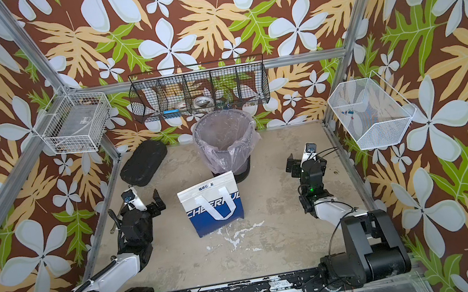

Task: Shred takeout receipts and throw away
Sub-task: Reset both arms

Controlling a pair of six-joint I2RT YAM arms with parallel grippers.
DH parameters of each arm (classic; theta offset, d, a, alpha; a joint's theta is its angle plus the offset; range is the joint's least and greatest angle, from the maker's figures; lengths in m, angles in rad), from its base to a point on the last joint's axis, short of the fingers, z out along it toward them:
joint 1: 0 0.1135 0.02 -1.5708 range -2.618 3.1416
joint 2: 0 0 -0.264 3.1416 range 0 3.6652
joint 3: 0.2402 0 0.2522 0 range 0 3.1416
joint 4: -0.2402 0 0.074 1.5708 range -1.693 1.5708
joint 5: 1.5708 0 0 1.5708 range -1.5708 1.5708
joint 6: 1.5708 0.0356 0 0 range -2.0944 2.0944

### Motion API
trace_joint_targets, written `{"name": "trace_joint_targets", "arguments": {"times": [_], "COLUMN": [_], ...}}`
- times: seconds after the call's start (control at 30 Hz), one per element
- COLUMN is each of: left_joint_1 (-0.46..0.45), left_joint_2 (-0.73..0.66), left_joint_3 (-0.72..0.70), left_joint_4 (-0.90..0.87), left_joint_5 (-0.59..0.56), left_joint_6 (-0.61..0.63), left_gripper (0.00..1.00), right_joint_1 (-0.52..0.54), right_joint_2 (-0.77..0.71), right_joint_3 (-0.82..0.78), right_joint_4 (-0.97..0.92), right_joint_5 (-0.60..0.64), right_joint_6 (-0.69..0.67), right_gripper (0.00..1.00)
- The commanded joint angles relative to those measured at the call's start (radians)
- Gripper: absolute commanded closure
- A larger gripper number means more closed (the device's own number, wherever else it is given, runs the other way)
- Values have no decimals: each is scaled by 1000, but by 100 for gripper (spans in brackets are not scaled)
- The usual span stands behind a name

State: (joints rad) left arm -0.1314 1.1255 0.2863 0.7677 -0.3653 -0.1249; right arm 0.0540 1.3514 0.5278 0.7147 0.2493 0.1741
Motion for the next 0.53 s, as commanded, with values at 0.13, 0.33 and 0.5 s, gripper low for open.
{"name": "trace_joint_targets", "arguments": {"times": [0.13,0.33,0.5], "left_joint_1": [1,1,1], "left_joint_2": [6,82,94], "left_joint_3": [-9,18,51], "left_joint_4": [59,70,30], "left_joint_5": [-24,5,-1], "left_joint_6": [4,-15,16], "left_gripper": [0,0,0], "right_joint_1": [1,2,2], "right_joint_2": [6,27,35], "right_joint_3": [-9,-20,-28], "right_joint_4": [33,54,70], "right_joint_5": [-10,-7,-9], "right_joint_6": [-27,-41,-48], "right_gripper": [0,0,0]}}
